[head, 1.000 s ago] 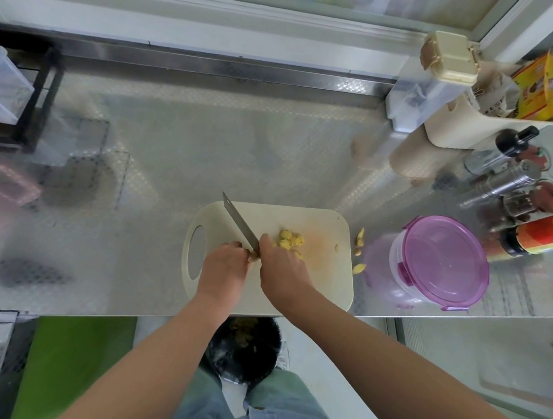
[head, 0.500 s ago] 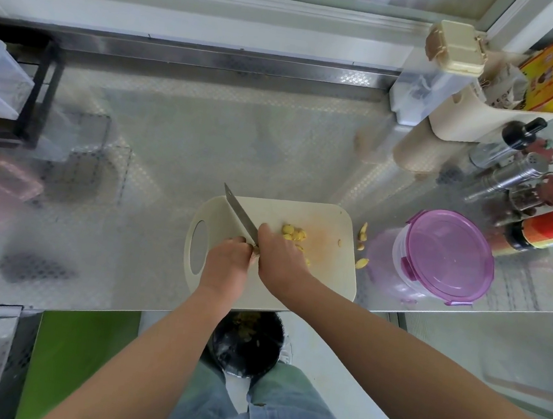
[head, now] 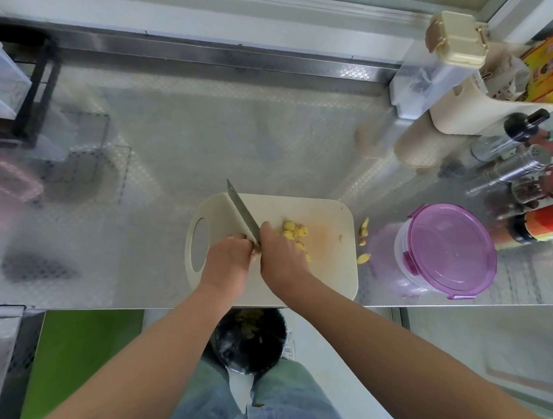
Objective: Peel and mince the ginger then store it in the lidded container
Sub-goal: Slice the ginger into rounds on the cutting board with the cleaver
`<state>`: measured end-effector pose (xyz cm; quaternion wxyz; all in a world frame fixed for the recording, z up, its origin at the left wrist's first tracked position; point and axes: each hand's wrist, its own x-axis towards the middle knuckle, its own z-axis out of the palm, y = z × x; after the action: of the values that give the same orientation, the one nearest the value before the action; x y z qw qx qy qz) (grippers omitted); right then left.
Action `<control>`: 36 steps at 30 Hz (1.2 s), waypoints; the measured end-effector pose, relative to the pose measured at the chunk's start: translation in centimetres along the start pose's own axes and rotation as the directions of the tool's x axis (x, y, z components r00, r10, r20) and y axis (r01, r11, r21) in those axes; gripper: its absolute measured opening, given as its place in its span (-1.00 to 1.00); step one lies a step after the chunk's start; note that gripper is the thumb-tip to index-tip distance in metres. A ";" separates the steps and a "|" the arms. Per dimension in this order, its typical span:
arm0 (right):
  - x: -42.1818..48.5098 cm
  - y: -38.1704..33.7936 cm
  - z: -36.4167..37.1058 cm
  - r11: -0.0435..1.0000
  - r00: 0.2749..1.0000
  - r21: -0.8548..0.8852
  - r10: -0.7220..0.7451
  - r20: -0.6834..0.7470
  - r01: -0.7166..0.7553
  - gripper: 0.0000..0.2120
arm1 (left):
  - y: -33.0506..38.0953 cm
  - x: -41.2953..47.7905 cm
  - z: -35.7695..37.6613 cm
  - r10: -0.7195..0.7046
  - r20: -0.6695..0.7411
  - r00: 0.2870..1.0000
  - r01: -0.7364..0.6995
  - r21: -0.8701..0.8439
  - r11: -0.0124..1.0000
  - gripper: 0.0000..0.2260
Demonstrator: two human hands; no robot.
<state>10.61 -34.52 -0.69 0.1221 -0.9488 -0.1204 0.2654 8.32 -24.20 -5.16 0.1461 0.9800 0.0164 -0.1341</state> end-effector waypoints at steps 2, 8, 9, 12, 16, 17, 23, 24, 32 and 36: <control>-0.7 0.4 0.3 1.000 1.000 -0.004 0.007 0.001 -0.007 -0.71 | 0.0 0.0 0.0 0.000 -0.012 1.000 0.000 -0.008 1.000 -0.80; -1.2 1.0 0.8 1.000 1.000 0.009 0.009 -0.014 -0.009 -0.69 | 0.2 0.1 0.0 0.014 -0.014 1.000 -0.014 -0.004 1.000 -0.77; -0.8 0.8 0.6 1.000 1.000 0.020 0.015 -0.015 -0.015 -0.72 | 0.2 0.0 0.0 0.017 -0.009 1.000 -0.018 -0.006 1.000 -0.77; 0.2 0.2 0.4 1.000 1.000 0.021 0.007 -0.020 -0.006 -0.75 | 0.3 -0.1 -0.1 -0.011 -0.009 1.000 0.010 -0.015 1.000 -0.79; -0.5 0.8 0.9 0.999 1.000 0.045 0.012 -0.015 -0.011 -0.75 | 0.0 0.1 -0.2 -0.017 -0.003 1.000 0.017 -0.060 0.998 -0.79; -0.8 1.0 1.1 0.999 1.000 0.038 0.010 -0.008 -0.010 -0.73 | 0.0 0.2 -0.3 -0.016 0.002 1.000 0.016 -0.064 0.998 -0.78; 0.3 0.6 0.8 1.000 1.000 0.023 -0.004 -0.026 0.005 -0.76 | 0.2 0.0 -0.3 -0.034 0.014 0.999 0.035 -0.067 0.997 -0.80; 0.6 0.5 0.8 1.000 1.000 0.027 -0.012 -0.029 0.013 -0.75 | 0.1 0.1 -0.3 -0.042 0.007 0.999 0.042 -0.067 0.997 -0.80; -1.0 2.0 1.7 0.998 1.000 0.061 0.004 -0.003 -0.004 -0.77 | -0.1 0.2 -0.3 -0.012 0.012 1.000 0.013 -0.097 0.995 -0.77; -0.5 2.1 1.9 0.998 1.000 0.055 -0.001 -0.028 0.002 -0.80 | -0.2 0.3 -0.1 -0.010 0.000 1.000 0.010 -0.131 0.991 -0.79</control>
<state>9.50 -36.33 -2.67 0.1501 -0.9485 -0.1119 0.2553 8.57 -23.94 -5.22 0.2093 0.9683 0.0300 -0.1332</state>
